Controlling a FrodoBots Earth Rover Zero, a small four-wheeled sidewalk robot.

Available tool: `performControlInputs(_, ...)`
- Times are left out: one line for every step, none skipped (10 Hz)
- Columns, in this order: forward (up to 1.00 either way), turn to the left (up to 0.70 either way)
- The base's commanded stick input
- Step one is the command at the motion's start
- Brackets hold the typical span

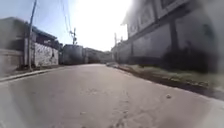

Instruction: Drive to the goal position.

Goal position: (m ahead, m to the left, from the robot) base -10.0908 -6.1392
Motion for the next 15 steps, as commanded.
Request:
performControlInputs(1.00, 0.00)
performControlInputs(1.00, 0.00)
performControlInputs(1.00, 0.00)
performControlInputs(1.00, 0.01)
performControlInputs(1.00, 0.11)
performControlInputs(1.00, 0.33)
performControlInputs(1.00, 0.35)
performControlInputs(1.00, 0.24)
performControlInputs(1.00, 0.02)
performControlInputs(1.00, 0.00)
performControlInputs(1.00, 0.00)
performControlInputs(1.00, 0.00)
performControlInputs(1.00, 0.00)
performControlInputs(1.00, 0.00)
performControlInputs(1.00, 0.00)
